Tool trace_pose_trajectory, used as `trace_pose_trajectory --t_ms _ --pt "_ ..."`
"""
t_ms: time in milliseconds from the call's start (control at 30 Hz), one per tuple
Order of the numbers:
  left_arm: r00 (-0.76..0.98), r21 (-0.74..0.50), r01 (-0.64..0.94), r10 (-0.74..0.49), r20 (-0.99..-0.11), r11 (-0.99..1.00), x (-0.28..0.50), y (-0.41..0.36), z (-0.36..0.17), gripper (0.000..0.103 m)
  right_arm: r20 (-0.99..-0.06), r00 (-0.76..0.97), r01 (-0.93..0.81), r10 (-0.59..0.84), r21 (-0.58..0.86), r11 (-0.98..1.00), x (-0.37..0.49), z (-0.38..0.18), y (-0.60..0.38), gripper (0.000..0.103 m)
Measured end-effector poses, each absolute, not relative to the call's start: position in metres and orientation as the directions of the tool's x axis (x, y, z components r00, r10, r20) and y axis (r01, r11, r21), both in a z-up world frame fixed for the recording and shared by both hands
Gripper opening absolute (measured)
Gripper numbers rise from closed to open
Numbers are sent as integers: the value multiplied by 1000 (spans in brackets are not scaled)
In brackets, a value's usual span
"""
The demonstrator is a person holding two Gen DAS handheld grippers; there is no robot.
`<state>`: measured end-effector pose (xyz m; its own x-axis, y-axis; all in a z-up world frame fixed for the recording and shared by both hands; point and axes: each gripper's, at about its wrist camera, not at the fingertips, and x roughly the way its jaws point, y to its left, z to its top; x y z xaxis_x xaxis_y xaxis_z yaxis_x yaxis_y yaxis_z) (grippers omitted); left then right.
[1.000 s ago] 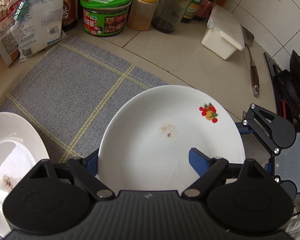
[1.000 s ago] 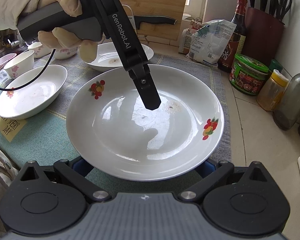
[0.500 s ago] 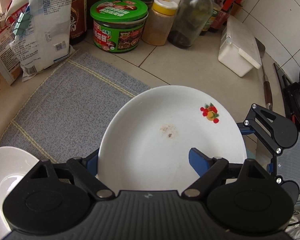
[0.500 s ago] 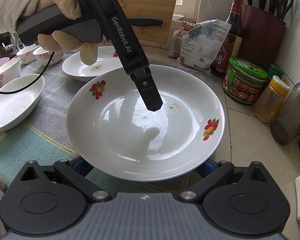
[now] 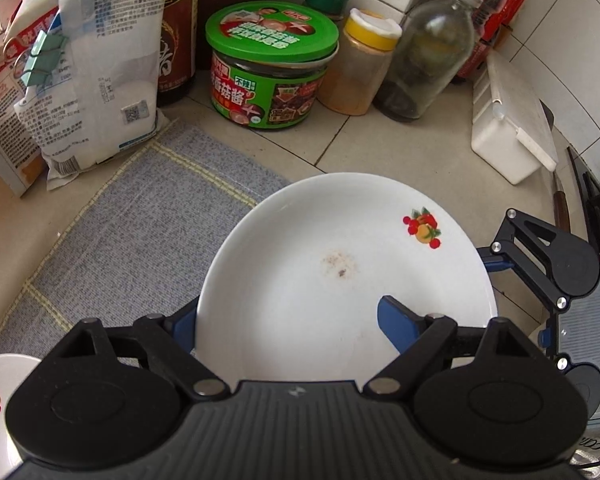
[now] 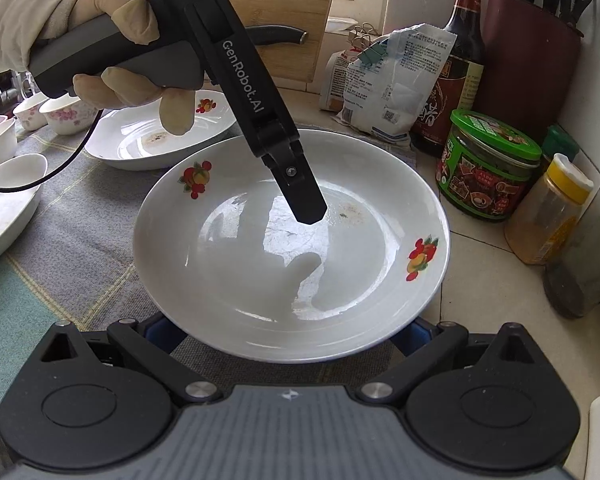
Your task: Organize plates and bowls
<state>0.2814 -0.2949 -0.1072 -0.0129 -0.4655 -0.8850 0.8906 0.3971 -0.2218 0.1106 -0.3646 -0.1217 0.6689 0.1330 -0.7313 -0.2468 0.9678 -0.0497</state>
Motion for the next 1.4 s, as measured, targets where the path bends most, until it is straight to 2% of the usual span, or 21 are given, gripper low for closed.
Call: trace_pose_trajectory --t_ms 900,1400 --pt "13 -203 888 -466 -885 412 296 -316 -120 88 -742 661 -210 115 -35 977 122 -129 -374 103" --pt "83 -138 904 -482 -872 405 287 -310 -107 92 -748 657 -186 89 -46 981 121 -128 -374 103"
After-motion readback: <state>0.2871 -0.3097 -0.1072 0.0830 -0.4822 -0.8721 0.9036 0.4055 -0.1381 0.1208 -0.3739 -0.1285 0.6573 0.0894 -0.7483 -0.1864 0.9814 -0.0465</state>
